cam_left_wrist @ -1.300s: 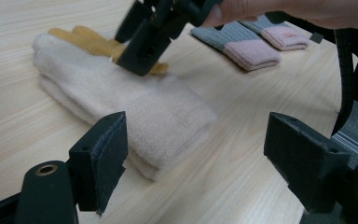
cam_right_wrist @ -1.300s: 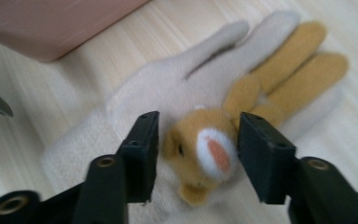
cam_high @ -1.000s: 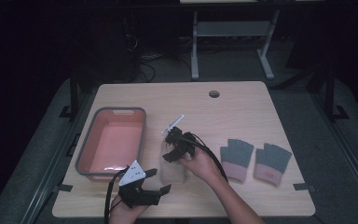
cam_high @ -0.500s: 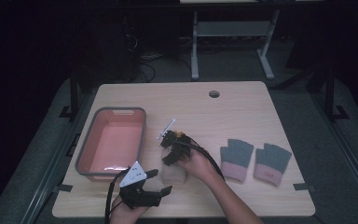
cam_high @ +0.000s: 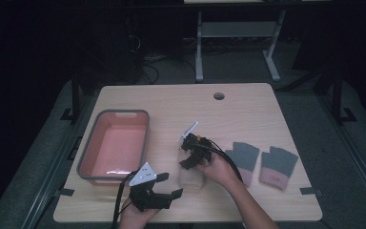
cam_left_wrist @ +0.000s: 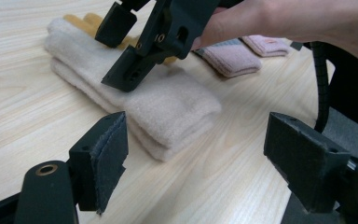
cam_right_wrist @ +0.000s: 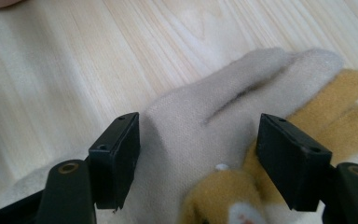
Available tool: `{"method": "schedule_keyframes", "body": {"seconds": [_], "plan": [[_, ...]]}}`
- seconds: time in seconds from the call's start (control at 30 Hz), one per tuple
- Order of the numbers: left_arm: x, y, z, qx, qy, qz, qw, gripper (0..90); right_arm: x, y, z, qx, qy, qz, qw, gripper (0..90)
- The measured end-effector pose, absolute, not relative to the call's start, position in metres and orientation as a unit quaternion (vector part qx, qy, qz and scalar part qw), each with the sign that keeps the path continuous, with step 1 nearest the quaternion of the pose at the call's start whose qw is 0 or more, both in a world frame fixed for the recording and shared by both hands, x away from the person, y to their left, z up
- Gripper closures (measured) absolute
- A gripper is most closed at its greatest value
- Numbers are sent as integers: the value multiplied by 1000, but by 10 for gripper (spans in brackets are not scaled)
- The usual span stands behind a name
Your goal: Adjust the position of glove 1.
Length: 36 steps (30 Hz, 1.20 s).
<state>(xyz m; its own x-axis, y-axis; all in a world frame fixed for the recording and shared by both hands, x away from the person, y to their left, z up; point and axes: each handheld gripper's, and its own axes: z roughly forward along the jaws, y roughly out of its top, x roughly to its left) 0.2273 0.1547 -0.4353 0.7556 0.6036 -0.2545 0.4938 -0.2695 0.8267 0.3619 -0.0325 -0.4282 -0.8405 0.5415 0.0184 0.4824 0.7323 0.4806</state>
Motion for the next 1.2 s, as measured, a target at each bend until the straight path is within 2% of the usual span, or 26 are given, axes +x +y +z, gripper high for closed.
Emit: {"method": "schedule_keyframes", "body": {"seconds": [0.3, 0.43, 0.83, 1.07, 1.17, 1.2], "plan": [[242, 142, -434, 804, 359, 43, 472, 224, 346, -66, -405, 316, 898, 303, 39, 286], [255, 137, -432, 802, 377, 32, 462, 230, 335, -84, -402, 352, 874, 334, 22, 325], [291, 132, -441, 780, 444, -32, 439, 302, 316, -116, -434, 449, 809, 380, -19, 344], [298, 127, -451, 774, 466, -50, 426, 339, 312, -121, -450, 484, 781, 394, -33, 393], [299, 127, -454, 773, 471, -54, 421, 369, 311, -121, -451, 490, 777, 394, -30, 439], [300, 127, -455, 771, 476, -53, 421, 369, 311, -121, -452, 493, 775, 394, -34, 480]]}}
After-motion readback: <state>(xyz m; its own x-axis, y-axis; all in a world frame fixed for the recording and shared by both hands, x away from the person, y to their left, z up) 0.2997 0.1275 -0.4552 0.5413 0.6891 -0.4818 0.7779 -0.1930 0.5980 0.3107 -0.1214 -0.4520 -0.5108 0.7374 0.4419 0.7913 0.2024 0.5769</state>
